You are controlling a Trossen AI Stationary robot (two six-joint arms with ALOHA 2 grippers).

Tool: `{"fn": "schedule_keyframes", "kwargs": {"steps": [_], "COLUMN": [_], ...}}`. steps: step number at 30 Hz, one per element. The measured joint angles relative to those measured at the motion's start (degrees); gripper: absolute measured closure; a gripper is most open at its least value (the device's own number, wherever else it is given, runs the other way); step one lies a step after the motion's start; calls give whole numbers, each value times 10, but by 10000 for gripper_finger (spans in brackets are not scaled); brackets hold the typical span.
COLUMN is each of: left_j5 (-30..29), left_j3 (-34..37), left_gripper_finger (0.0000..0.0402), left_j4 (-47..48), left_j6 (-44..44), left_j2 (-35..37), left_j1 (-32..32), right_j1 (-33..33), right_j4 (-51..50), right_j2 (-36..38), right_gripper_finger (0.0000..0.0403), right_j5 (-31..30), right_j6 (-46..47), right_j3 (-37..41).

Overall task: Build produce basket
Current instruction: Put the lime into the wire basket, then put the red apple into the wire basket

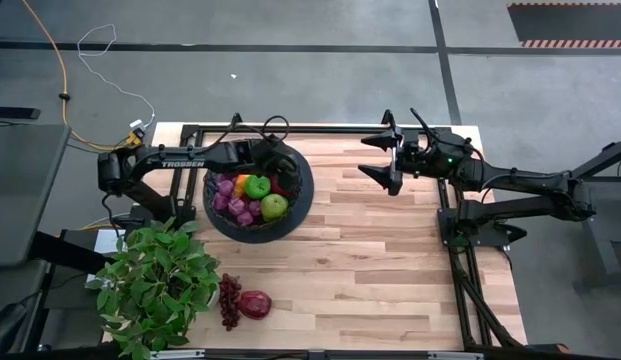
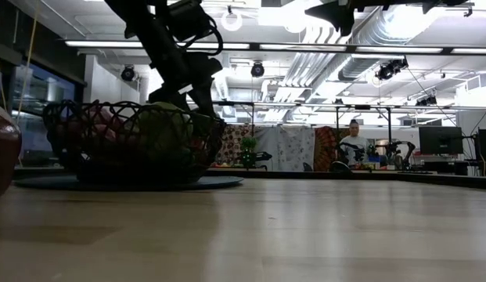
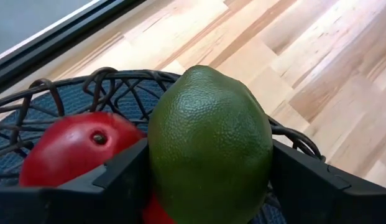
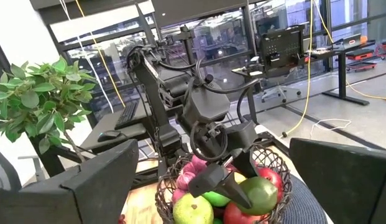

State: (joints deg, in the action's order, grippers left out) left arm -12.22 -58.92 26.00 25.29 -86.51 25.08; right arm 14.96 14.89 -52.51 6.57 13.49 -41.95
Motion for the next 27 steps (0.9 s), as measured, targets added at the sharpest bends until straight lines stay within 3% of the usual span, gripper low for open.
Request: {"fn": "schedule_keyframes", "kwargs": {"steps": [4, 14, 27], "left_j5": [2, 2, 14], "left_j3": [0, 1, 0], "left_gripper_finger": [105, 9, 4], "left_j4": [1, 1, -28], "left_j6": [9, 11, 34], "left_j2": [5, 81, 266], "left_j1": [0, 10, 8], "right_j1": [0, 0, 0], "right_j4": [-6, -9, 8], "right_j2": [0, 0, 0], "right_gripper_finger": [6, 6, 6], "right_j5": [0, 0, 1], "right_j6": [0, 0, 0], "right_j3": [0, 0, 0]}}
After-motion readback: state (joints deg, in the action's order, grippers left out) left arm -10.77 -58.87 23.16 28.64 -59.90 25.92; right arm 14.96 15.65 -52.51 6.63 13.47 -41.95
